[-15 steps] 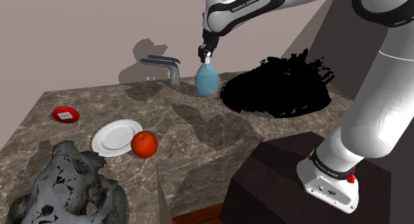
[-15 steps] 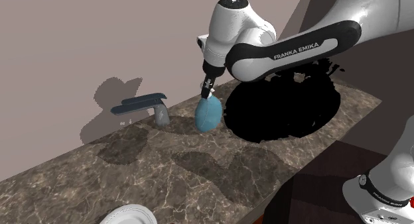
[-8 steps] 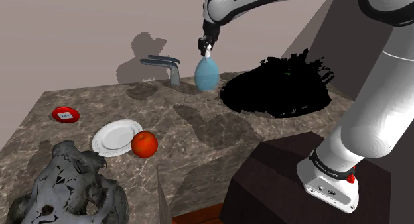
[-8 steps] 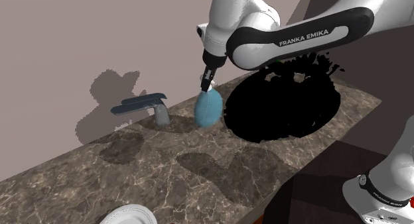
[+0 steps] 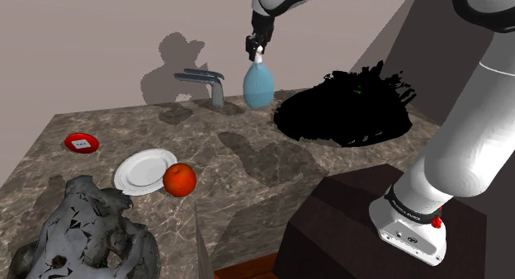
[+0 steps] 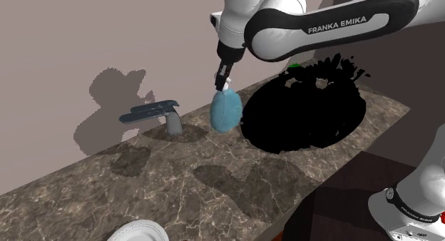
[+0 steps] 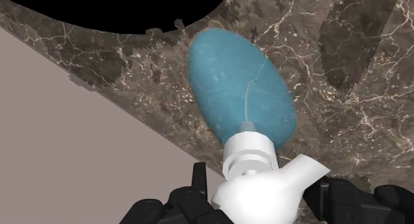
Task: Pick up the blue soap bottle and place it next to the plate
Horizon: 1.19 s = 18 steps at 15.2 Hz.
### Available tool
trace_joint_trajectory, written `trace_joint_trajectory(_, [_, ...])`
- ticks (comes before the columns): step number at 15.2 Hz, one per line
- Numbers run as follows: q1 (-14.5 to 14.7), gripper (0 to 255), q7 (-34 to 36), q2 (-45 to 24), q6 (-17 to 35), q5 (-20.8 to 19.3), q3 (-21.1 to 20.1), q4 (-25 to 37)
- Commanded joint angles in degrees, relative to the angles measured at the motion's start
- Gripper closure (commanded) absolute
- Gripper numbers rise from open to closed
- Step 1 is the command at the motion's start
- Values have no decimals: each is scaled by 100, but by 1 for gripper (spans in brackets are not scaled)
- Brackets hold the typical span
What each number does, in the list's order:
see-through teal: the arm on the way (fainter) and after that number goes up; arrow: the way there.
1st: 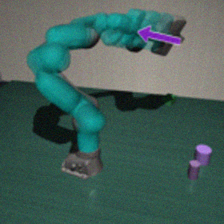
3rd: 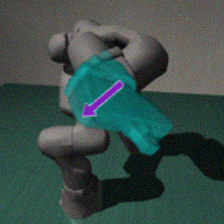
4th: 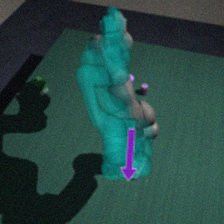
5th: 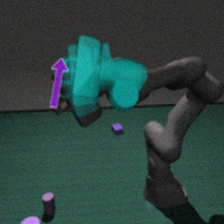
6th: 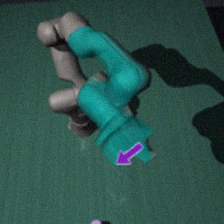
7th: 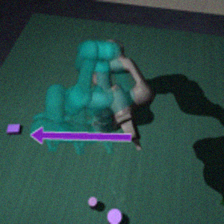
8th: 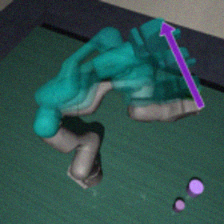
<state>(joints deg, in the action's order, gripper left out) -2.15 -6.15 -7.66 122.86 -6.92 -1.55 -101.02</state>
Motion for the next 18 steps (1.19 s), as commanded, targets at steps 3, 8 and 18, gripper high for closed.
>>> trace_joint_trajectory(3, [269, 255, 475, -178, -179, -146, -168, 307])
trace_joint_trajectory(8, [672, 255, 1137, -500, -407, -364, -384, 764])
trace_joint_trajectory(18, [1576, 255, 2278, -1589, -1144, -796, -688, 2372])
